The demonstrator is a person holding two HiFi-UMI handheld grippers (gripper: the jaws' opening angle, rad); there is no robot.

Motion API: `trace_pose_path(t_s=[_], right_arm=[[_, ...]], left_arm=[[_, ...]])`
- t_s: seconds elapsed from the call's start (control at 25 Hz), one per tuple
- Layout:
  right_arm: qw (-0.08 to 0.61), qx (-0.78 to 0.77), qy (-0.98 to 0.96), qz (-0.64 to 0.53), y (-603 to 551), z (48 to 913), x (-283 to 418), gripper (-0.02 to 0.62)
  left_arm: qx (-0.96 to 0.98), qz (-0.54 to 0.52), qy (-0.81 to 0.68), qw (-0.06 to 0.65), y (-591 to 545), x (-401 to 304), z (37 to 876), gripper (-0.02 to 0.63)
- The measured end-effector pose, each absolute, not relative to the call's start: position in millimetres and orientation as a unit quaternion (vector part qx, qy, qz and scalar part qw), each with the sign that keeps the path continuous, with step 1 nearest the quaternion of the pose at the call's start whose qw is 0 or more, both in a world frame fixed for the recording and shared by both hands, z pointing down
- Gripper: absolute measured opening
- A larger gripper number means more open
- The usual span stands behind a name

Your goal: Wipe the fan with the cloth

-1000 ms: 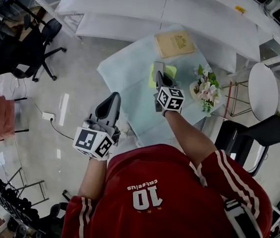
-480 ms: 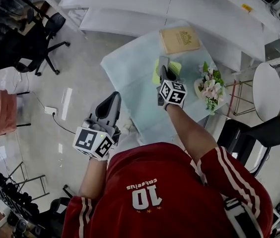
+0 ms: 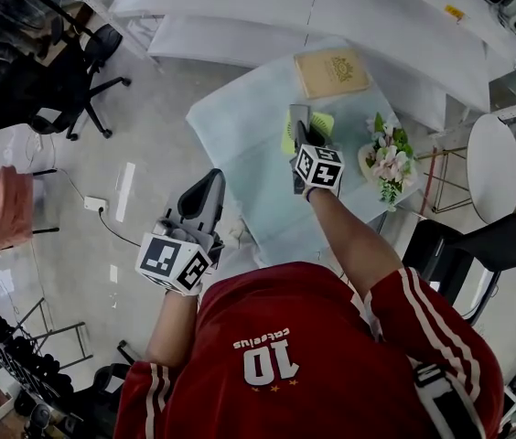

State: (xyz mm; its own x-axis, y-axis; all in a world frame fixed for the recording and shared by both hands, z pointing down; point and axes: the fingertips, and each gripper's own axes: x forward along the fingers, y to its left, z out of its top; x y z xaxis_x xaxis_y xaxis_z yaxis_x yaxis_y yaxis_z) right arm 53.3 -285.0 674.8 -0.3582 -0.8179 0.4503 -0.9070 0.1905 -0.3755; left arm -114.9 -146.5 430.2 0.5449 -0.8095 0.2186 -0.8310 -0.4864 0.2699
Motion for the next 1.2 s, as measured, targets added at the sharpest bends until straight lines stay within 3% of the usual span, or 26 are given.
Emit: trace_pose_path(t_s=[1.2], right_arm=[[0.071, 0.583, -0.753, 0.296, -282, 676, 81, 0.003]], left_arm=[[0.867, 0.036, -0.470, 0.164, -150, -100, 430, 0.003]])
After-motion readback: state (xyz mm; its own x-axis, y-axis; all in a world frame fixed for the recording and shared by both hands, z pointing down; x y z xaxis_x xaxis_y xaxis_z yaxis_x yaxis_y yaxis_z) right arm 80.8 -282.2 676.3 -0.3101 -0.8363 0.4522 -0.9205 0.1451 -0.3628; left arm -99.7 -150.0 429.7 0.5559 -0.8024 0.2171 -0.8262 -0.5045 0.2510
